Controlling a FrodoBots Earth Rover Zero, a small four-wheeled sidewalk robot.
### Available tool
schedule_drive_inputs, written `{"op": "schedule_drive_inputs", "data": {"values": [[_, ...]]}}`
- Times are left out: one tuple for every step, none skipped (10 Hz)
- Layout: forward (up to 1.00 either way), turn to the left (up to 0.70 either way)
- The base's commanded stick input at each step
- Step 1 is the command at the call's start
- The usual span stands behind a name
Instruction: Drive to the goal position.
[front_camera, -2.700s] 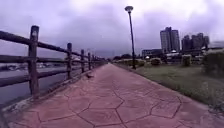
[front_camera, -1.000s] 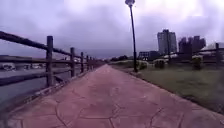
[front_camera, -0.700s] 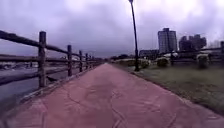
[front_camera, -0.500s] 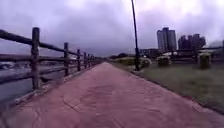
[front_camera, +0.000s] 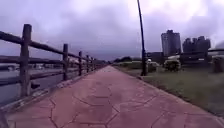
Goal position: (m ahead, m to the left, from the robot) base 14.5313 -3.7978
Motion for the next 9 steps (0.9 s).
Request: {"op": "schedule_drive_inputs", "data": {"values": [[1.00, 0.22], [1.00, 0.04], [1.00, 0.00], [1.00, 0.00], [1.00, 0.00], [1.00, 0.00], [1.00, 0.00], [1.00, 0.00], [1.00, 0.00]]}}
